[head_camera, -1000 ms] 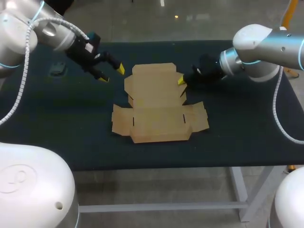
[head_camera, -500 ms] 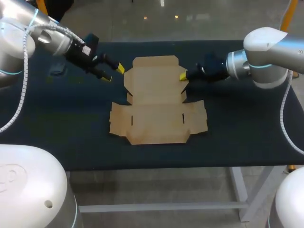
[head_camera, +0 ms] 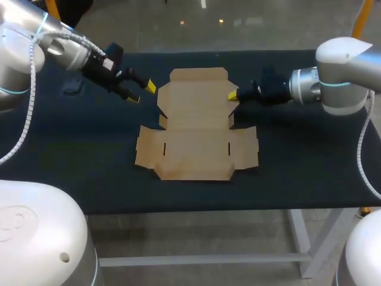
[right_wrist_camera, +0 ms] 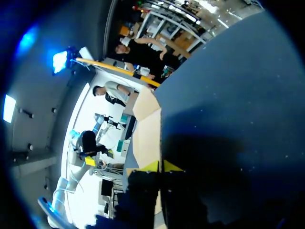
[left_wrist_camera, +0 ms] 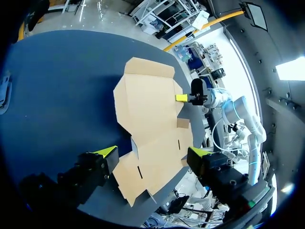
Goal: Assemble the packaging by folding the flat box into shape, placing the metal phone stand inside, and closing the box properly
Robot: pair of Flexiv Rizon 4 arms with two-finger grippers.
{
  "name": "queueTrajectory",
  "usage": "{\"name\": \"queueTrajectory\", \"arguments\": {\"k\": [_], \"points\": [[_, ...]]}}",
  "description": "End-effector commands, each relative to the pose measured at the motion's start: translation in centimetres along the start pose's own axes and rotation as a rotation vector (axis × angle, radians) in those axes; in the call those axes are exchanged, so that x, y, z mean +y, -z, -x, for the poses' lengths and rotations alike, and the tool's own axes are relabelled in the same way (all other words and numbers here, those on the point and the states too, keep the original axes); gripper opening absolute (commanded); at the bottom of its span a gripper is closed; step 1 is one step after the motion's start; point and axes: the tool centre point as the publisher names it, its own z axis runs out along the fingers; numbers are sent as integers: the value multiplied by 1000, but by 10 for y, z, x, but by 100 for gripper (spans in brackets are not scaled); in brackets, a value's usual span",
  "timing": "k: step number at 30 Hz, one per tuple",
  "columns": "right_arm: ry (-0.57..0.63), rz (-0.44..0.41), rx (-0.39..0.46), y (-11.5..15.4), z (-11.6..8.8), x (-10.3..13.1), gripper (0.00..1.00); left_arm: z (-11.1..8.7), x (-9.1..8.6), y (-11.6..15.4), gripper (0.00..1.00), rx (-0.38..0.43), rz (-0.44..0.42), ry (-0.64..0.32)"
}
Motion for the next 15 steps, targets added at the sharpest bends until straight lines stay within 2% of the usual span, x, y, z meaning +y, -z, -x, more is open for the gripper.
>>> {"name": "queueTrajectory", "arguments": {"k": [1,6,15], "points": [[1,-4,10,0,2,1,0,2,-2,-2,100,5,-24,-5],[87,42,70,0,-12,4,0,10,-11,5,100,75,-105,-78],[189,108,88,14,-34,11,0,18,-23,14,100,91,-161,-177]]}}
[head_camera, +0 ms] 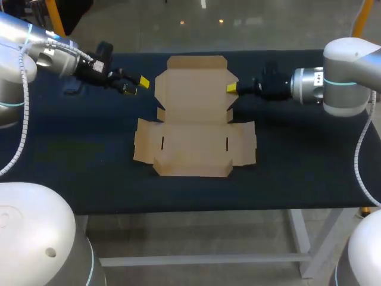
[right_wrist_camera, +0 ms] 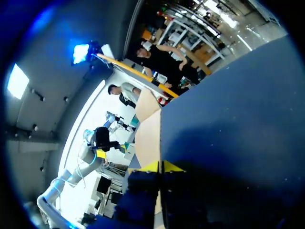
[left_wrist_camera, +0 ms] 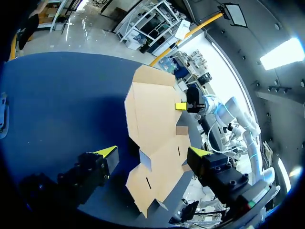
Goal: Assemble the packaging by folding the flat box into shape, placing the metal phone stand inside, and closing the box properly
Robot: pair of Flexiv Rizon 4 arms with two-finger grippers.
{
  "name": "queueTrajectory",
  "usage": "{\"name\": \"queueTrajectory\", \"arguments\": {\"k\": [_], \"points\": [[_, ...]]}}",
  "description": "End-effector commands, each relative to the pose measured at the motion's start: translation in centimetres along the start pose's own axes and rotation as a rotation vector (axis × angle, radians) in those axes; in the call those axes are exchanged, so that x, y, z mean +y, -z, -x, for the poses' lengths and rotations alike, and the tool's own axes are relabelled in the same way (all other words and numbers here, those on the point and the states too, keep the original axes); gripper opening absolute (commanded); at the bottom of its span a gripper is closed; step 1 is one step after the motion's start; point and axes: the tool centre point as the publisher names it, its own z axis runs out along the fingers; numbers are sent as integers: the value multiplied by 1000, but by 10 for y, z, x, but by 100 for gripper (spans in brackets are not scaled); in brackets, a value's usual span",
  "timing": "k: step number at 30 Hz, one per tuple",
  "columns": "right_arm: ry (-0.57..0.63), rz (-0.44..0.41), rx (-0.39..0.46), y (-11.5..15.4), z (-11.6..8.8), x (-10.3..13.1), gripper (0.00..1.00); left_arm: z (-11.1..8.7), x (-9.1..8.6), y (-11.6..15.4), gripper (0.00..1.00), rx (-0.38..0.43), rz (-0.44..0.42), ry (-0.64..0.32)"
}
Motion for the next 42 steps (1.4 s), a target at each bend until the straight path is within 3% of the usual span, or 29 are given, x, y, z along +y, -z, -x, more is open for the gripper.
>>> {"name": "queueTrajectory", "arguments": {"k": [1,11,22,38,42], "points": [[23,22,3,8,-8,-1,0,2,-4,0,100,5,-11,-40],[80,34,35,8,-22,8,0,3,-31,-12,100,-28,-23,-196],[117,53,66,6,-31,14,0,12,-49,-25,100,-41,-37,-277],[172,85,108,1,-44,22,0,13,-66,-49,100,116,-44,-377],[185,98,123,-1,-48,25,0,10,-69,-54,92,145,-44,-394]]}}
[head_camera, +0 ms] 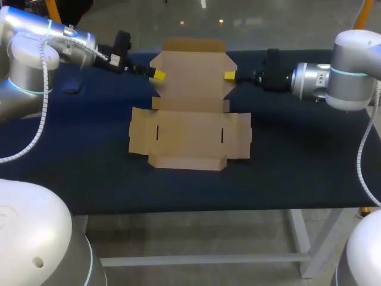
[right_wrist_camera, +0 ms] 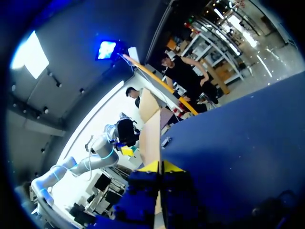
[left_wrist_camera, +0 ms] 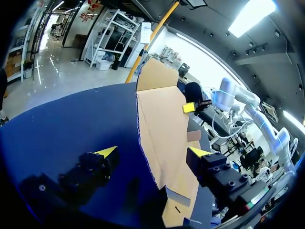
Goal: Assemble the packaging by folding the flat box into shape, placing the metal phone stand inside, and closing the box properly
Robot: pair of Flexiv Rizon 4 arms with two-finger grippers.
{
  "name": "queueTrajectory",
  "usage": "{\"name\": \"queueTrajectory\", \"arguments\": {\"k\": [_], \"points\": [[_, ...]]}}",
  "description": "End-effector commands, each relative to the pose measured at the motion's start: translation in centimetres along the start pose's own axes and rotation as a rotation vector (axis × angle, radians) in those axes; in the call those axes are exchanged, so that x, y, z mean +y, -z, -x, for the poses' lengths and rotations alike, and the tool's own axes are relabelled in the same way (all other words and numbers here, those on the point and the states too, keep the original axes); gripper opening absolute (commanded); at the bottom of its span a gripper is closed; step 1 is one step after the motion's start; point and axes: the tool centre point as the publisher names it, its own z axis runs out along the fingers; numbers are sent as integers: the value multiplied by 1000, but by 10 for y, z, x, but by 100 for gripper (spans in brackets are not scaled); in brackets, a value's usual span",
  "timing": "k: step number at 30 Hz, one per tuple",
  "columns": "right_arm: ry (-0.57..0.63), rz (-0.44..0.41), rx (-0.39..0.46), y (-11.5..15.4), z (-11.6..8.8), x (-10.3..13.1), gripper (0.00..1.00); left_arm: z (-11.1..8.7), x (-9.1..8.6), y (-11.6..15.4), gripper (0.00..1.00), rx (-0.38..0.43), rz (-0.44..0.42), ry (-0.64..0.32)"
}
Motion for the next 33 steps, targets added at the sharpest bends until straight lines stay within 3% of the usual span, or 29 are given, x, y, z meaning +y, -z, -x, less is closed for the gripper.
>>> {"name": "queueTrajectory", "arguments": {"k": [1,7,13,33], "points": [[9,12,21,-3,2,2,0,7,-5,-7,91,73,1,-10],[23,24,37,-8,0,7,0,3,-9,-14,67,120,-3,-33],[34,38,55,-11,-2,11,0,1,-12,-21,50,173,-17,-60],[59,31,102,-20,-9,25,0,-9,-24,-34,28,264,-59,-132]]}}
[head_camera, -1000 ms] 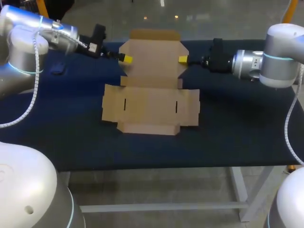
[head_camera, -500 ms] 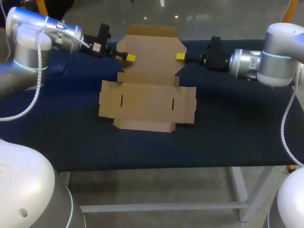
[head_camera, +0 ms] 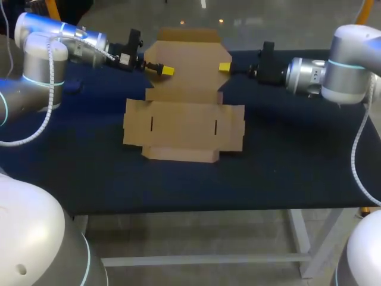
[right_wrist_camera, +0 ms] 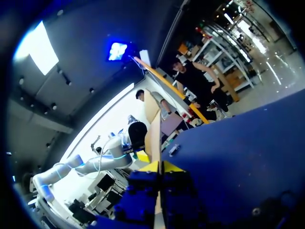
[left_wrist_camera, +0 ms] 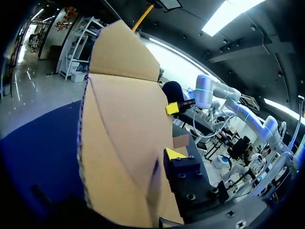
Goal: Assemble the packaging by folding the flat box into shape, placing the metal phone stand inside, and closing the box properly
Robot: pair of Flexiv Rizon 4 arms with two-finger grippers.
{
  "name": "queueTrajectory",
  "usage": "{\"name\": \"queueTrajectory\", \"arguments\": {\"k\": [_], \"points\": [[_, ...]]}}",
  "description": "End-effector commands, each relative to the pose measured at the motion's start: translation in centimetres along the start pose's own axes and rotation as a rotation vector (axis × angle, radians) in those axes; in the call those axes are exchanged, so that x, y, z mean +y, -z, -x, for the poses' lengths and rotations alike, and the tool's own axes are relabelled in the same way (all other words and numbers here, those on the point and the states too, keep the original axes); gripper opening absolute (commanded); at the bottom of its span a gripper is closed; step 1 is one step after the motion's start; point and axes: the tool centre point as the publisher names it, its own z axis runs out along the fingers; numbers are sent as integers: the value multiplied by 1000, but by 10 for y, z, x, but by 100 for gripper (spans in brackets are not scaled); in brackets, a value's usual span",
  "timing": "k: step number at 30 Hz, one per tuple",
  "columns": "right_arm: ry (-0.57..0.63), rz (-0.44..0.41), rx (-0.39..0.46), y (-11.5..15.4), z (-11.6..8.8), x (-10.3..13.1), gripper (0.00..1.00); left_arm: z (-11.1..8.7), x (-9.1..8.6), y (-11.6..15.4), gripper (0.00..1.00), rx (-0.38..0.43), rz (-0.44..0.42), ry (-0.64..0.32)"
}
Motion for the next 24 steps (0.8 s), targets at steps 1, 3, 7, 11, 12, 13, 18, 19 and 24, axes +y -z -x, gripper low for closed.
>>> {"name": "queueTrajectory", "arguments": {"k": [1,3,7,11,12,13,18,19,24], "points": [[3,-3,20,-2,4,3,0,4,-1,-1,26,53,1,-4],[4,-4,20,-3,4,4,0,4,-2,-2,23,55,-2,-8],[6,-4,22,-3,4,5,0,4,-3,-2,11,57,-7,-14],[6,-3,24,-3,4,5,0,4,-3,-2,0,69,-13,-21],[5,-2,25,-3,4,5,0,3,-4,-2,0,72,-13,-22],[5,-2,27,-3,4,6,0,3,-4,-2,0,77,-13,-24],[-2,-2,36,-4,4,8,0,3,-4,-3,0,104,-16,-32],[-5,-6,37,-4,4,9,0,3,-4,-3,0,105,-16,-32],[6,-30,12,-2,-1,14,46,3,-6,-2,0,109,-16,-35]]}}
